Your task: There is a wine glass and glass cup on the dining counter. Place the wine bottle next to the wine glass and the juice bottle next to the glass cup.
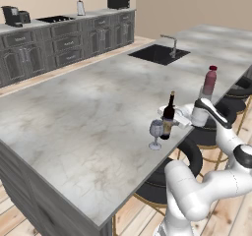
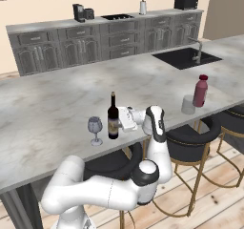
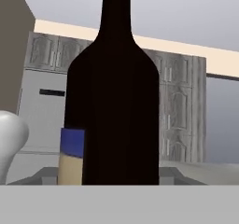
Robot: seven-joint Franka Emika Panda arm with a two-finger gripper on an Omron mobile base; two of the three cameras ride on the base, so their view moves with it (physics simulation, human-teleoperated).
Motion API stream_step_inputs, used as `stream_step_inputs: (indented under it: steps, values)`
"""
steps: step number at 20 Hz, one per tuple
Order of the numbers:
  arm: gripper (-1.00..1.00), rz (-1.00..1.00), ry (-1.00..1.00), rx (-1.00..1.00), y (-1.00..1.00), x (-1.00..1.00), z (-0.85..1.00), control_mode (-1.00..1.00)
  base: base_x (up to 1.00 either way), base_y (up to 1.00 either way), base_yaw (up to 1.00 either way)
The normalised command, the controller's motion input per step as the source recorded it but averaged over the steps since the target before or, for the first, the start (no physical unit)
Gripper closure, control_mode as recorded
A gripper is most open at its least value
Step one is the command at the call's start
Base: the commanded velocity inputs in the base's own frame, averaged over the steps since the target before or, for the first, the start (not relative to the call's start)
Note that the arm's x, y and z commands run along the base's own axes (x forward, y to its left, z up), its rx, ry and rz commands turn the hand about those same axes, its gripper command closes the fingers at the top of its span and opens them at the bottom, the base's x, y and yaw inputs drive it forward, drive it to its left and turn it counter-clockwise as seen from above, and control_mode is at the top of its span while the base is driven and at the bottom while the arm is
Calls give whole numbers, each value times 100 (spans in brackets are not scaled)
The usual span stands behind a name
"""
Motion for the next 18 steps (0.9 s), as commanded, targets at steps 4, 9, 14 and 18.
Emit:
stream_step_inputs:
  steps: [4,9,14,18]
  values:
    - [-100,2,0,0,0,-1,-30,-100,0,0,0]
    - [-100,1,0,0,-7,0,-9,-100,0,0,0]
    - [-100,0,0,0,-5,3,-6,-100,0,0,0]
    - [-100,0,0,0,-15,9,-2,-100,0,0,0]
